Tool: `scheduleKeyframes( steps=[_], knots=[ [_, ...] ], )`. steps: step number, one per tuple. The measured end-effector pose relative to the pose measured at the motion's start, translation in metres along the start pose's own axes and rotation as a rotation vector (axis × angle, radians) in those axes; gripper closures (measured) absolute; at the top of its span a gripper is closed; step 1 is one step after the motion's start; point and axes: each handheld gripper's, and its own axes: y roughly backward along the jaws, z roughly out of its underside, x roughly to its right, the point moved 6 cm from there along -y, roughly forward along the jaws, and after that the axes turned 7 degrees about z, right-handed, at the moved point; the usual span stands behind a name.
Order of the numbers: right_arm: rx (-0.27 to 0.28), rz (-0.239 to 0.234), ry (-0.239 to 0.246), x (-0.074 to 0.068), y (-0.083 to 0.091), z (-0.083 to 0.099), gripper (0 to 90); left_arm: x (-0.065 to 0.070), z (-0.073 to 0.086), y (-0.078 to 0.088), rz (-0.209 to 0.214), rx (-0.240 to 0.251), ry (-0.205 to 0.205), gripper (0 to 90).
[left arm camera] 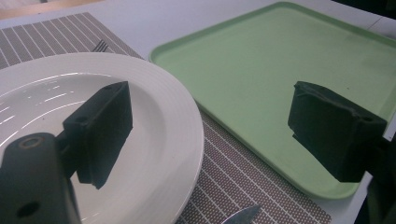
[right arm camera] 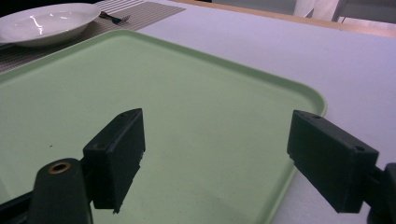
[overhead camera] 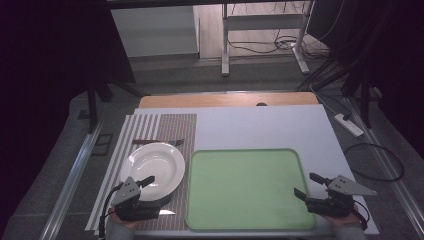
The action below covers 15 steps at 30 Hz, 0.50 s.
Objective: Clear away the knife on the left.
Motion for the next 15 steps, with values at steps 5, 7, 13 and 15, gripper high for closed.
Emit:
scheduleKeyframes(
  steps=[5,7,13,15],
  knots=[
    [0.003,0.004,0.002,0.0004,-0.0005,-0.0004,20.0,-0.0004,-0.0010,0.0015,-0.009,-0.001,-0.002,15.0],
    [0.005,0.003,0.000,0.0008,-0.0012,-0.0008,20.2,0.0002,-0.0013,0.0015,-0.012,0.000,-0.003,15.0],
    [0.003,0.003,-0.005,0.0020,-0.0029,-0.0010,20.7,0.0017,0.0008,0.0000,-0.010,-0.017,-0.005,15.0],
    [-0.001,0.004,0.002,0.0021,-0.0037,-0.0015,20.7,0.0020,0.0013,0.0001,-0.009,-0.018,-0.006,14.9]
  ],
)
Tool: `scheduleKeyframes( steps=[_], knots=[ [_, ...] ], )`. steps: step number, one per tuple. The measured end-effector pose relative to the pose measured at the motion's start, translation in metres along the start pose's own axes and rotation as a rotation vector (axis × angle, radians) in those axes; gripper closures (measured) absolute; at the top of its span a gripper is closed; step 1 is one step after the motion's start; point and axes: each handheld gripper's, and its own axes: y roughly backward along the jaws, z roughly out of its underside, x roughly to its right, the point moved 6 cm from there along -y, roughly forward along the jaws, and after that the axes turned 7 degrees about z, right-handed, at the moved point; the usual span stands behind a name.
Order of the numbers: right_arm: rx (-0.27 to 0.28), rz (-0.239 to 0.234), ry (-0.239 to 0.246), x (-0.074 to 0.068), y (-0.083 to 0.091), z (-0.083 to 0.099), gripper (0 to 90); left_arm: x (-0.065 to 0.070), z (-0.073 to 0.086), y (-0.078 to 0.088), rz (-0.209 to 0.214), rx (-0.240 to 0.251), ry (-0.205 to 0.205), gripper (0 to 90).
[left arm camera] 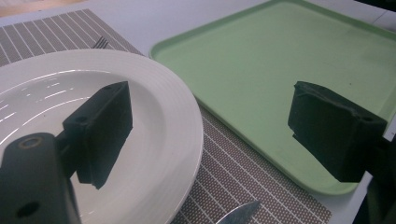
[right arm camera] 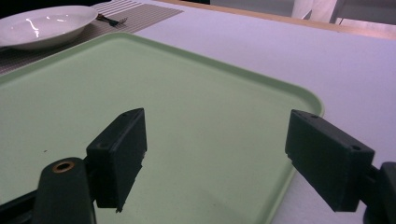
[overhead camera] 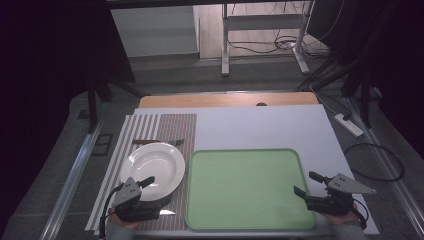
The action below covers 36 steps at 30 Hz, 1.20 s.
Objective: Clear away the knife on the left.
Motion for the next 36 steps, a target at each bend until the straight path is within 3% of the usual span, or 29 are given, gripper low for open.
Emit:
scheduleKeyframes(
  steps=[11,21,26,36],
  knots=[
    [-0.011,-0.001,0.013,-0.003,0.000,0.001,20.8,-0.001,-0.002,0.000,-0.005,0.006,-0.002,14.8],
    [-0.009,-0.001,0.008,-0.004,0.003,0.002,20.8,0.002,-0.007,0.000,-0.014,-0.001,-0.030,13.9],
    [-0.012,-0.008,0.012,-0.006,0.001,0.002,20.8,0.002,-0.010,0.005,0.005,0.002,-0.027,13.1],
    [-0.019,-0.008,0.017,-0.006,0.000,0.003,20.8,-0.001,-0.013,0.011,0.014,-0.038,-0.043,12.3]
  ],
)
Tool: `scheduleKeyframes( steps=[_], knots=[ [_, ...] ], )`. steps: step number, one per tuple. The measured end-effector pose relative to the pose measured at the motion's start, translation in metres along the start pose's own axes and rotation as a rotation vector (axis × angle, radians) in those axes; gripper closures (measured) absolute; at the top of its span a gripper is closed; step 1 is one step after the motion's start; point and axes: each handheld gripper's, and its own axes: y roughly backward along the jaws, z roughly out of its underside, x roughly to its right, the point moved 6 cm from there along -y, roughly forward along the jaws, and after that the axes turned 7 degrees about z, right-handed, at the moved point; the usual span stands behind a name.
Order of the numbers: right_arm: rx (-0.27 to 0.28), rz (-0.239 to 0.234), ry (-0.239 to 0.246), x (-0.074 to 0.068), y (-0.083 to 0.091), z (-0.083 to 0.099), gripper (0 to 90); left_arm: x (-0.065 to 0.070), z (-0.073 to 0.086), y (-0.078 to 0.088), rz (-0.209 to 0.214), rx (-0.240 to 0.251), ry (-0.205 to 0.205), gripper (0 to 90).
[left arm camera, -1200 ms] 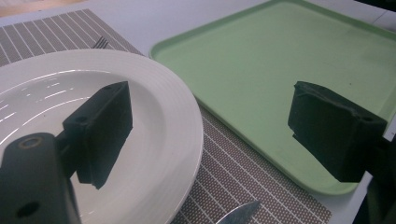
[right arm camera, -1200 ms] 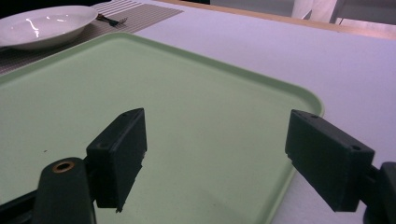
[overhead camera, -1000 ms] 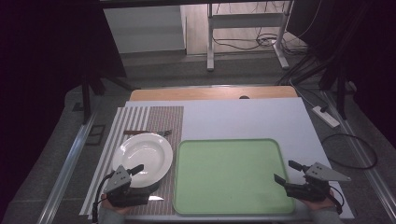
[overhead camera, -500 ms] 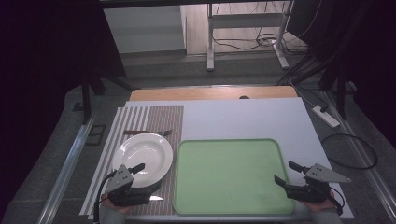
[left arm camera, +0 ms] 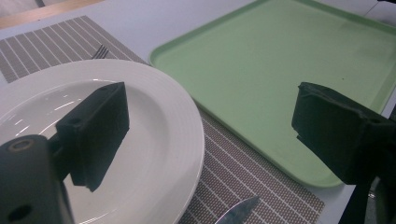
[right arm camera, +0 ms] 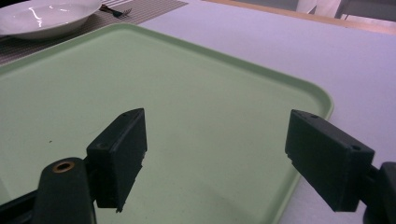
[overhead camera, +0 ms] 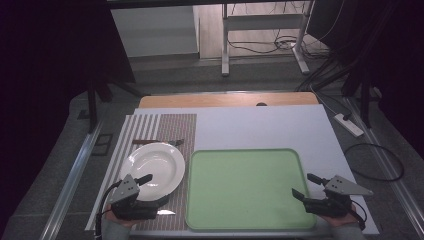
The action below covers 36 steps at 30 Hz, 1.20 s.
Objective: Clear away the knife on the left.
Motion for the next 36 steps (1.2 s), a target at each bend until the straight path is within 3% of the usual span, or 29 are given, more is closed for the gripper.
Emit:
scheduleKeyframes(
  steps=[18,32,36],
  knots=[
    [-0.006,-0.002,0.007,0.000,-0.001,0.001,21.1,-0.010,-0.002,0.024,-0.004,-0.083,-0.057,14.1],
    [-0.017,0.001,0.016,0.000,-0.002,0.003,21.1,-0.026,0.016,0.047,-0.020,-0.209,-0.091,15.8],
    [-0.019,0.003,0.017,0.000,-0.002,0.003,20.9,-0.028,0.019,0.049,-0.021,-0.224,-0.091,15.9]
  ],
)
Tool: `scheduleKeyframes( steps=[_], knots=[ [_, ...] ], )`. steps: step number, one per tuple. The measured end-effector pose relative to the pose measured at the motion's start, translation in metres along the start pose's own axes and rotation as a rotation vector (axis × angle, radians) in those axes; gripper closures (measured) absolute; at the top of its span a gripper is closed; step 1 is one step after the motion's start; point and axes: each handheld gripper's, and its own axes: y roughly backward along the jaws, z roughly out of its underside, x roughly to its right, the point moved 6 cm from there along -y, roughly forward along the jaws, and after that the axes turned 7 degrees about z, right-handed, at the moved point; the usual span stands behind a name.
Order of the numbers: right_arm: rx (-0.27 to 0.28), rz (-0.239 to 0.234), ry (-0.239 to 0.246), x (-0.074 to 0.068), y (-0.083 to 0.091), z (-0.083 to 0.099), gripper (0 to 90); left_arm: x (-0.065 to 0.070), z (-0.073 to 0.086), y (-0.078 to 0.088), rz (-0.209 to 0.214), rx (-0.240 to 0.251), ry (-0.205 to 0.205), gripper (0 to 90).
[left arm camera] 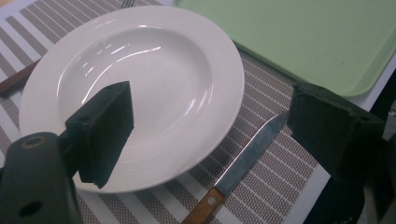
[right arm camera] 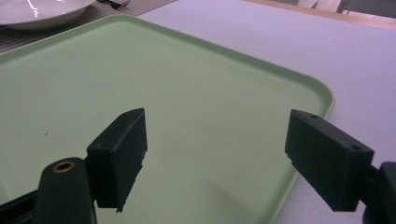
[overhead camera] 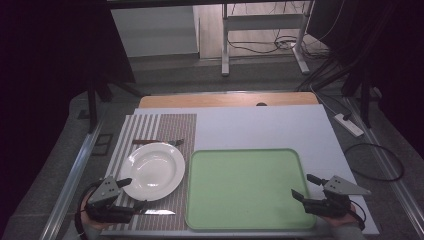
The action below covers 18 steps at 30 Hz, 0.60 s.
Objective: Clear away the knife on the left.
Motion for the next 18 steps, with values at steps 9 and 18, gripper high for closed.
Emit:
scheduleKeyframes(
  steps=[9,18],
  knots=[
    [-0.006,0.002,0.003,0.000,0.000,0.001,21.0,-0.006,0.010,0.001,-0.002,-0.081,-0.011,16.1],
    [-0.011,0.003,0.005,0.000,-0.001,0.001,21.0,-0.011,0.021,0.003,0.001,-0.166,-0.037,17.5]
  ],
)
